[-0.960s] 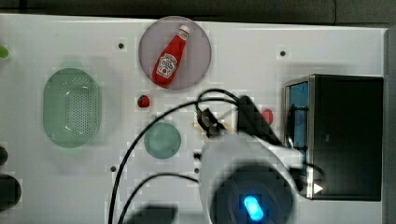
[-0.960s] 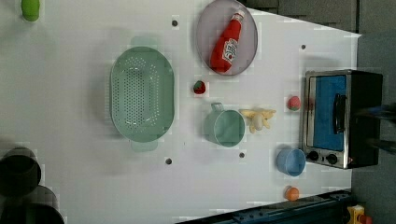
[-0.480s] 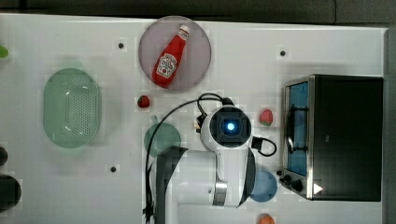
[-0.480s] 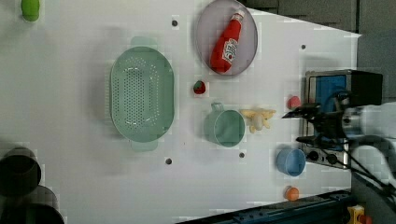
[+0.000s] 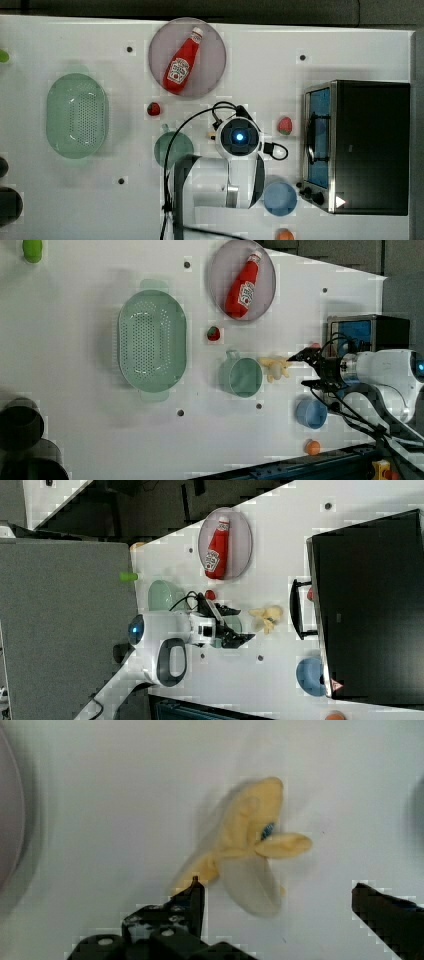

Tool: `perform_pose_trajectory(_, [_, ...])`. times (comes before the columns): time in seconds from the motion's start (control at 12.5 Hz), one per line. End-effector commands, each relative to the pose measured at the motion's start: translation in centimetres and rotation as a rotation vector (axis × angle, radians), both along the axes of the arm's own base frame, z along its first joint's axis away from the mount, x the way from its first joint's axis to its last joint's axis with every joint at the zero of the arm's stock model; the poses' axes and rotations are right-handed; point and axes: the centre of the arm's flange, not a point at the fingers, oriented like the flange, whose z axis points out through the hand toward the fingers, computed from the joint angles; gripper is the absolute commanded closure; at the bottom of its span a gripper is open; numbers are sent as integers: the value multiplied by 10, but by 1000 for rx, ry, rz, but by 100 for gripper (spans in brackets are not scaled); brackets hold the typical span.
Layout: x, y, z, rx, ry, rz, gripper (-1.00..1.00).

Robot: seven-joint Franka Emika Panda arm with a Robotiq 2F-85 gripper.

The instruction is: Pick banana from table and place on oven.

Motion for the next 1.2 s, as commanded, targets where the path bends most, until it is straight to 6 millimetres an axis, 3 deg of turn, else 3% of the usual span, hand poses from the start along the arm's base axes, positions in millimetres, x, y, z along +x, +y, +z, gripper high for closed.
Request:
perform_pose_trajectory(0.08, [6,-6,-36,-5,-40,-44,-100])
perform_pose_trajectory(0.4, [-1,-7,-77,-10,-70,-41,-100])
perform_pose_trajectory(0.64, [-4,-6,-82,-12,-110,-38,-18])
perform_pose_trajectory(0.8, [-3,-5,-80,-11,-118,-36,26])
perform_pose_trajectory(0.88, [-1,-4,-76,-10,-124,-35,47])
perform_pose_trajectory(1.04, [6,-3,-54,-8,-165,-39,48])
perform_pose_trajectory(1.2, [15,1,-7,-3,-198,-34,48])
